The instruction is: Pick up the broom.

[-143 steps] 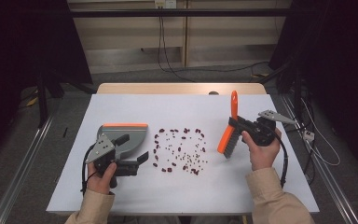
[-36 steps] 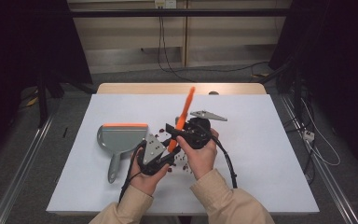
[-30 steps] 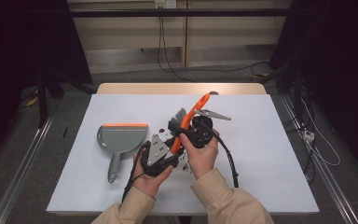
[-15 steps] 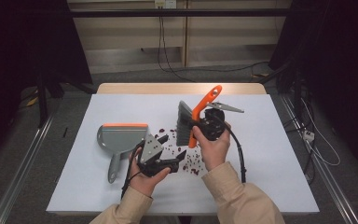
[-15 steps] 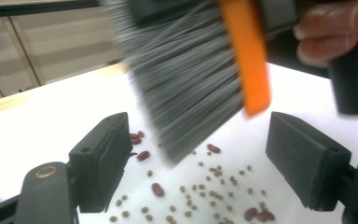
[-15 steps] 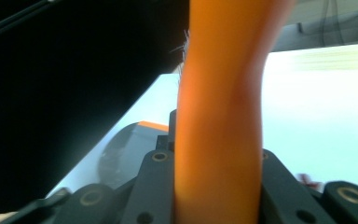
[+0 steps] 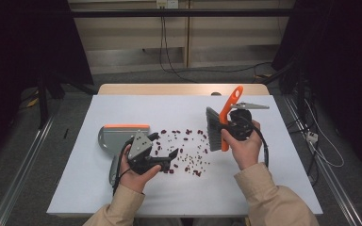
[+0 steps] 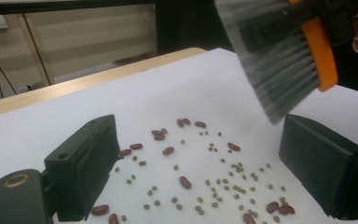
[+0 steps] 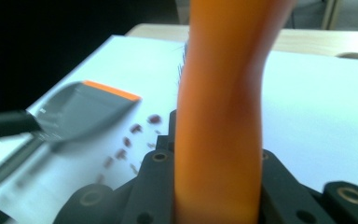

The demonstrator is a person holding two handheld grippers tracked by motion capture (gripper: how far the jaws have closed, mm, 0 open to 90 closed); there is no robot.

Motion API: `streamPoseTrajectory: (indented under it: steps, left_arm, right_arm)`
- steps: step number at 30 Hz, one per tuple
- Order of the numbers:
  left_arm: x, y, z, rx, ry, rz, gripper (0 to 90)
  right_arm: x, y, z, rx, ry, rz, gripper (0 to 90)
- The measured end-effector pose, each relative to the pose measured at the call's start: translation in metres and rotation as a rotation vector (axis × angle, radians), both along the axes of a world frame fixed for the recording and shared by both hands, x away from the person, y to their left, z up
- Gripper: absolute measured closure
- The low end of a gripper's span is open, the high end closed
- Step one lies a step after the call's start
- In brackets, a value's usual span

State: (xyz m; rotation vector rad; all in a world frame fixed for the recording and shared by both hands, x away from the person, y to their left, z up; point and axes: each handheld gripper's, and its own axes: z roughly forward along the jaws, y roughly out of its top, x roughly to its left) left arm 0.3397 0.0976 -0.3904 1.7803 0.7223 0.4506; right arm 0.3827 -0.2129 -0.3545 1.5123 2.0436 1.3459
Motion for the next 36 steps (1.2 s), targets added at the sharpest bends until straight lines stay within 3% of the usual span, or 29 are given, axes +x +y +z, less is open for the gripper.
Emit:
streamPoseTrajectory:
  steps: [8,14,15,19,28,32,36]
  left_arm:
    - [0.003,0.015,0.003,-0.019,0.003,0.006,9.8]
    - [0.003,0.022,0.006,-0.03,0.002,0.005,9.2]
    - [0.002,0.026,0.007,-0.034,-0.001,0.008,9.2]
    - [0.003,0.032,0.009,-0.036,-0.007,0.017,9.2]
    - [0.005,0.053,0.008,-0.03,-0.005,0.047,9.2]
    - [0.006,0.059,0.007,-0.028,0.003,0.057,9.2]
    - [0.007,0.062,0.005,-0.029,0.007,0.061,9.2]
  right_arm:
    - [-0.005,-0.027,-0.008,-0.07,0.049,-0.01,80.8]
    - [-0.007,-0.036,-0.013,-0.078,0.069,-0.013,80.8]
    - [-0.008,-0.038,-0.015,-0.102,0.077,-0.011,80.8]
    - [-0.008,-0.043,-0.02,-0.117,0.097,-0.018,80.7]
    - [0.008,-0.041,-0.044,-0.176,0.15,-0.045,79.7]
    - [0.014,-0.038,-0.049,-0.166,0.138,-0.054,78.9]
    - [0.023,-0.037,-0.054,-0.186,0.128,-0.073,77.7]
